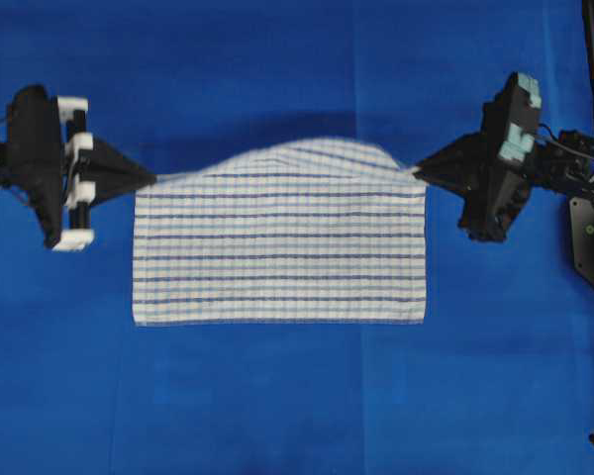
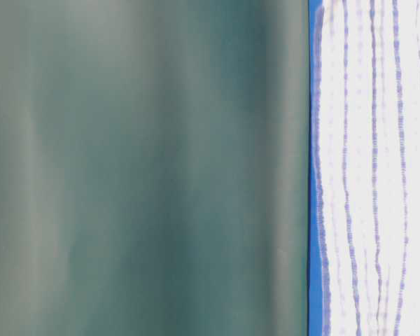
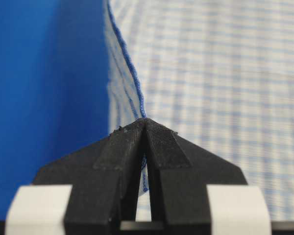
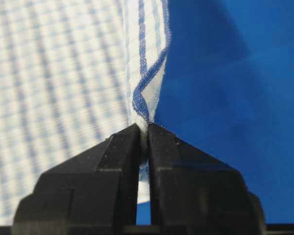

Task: Fold the blue towel.
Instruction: 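Fold the top edge down toward the bottom edge with both grippers, then open both grippers and release the folded edge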

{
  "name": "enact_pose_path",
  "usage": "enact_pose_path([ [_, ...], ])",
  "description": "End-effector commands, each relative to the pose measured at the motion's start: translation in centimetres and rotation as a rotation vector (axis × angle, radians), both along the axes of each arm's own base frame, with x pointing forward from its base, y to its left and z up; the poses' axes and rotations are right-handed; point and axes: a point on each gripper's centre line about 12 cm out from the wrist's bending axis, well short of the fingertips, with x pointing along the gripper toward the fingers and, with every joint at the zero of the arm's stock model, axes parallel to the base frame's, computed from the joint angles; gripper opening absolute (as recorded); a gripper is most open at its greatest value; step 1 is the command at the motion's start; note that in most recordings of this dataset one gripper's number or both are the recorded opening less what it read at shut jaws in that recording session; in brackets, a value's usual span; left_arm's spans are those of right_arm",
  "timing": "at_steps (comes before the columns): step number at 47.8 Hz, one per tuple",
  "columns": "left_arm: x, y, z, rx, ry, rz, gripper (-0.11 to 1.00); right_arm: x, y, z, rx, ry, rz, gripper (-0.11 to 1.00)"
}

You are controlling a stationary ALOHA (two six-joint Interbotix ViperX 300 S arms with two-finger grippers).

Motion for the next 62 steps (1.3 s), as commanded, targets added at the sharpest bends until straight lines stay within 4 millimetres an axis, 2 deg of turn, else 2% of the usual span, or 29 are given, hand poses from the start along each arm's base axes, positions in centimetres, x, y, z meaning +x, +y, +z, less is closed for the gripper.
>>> enact_pose_path([
  [1,0.1,-1.4,0.9,-0.003,-0.037,-0.053,0.00,-0.1,1.2,0.7,0.024,-0.028,0.029,0.08],
  [12,0.1,-4.5,1.0,-0.040,-0.045,-0.161,0.00,-0.4,3.9,0.8,0.089,-0.042,0.091,0.08],
  [24,0.0,-6.5,0.8,-0.077,-0.029,-0.224,0.00,-0.3,6.3,0.4,0.135,-0.025,0.149,0.08],
  [48,-0.1,-7.8,-1.2,-0.071,0.080,-0.271,0.00,1.5,8.6,-1.0,0.168,0.051,0.184,0.08],
  [62,0.9,-8.2,-1.4,-0.070,0.093,-0.277,0.01,2.0,10.0,-1.4,0.178,0.077,0.214,0.08],
])
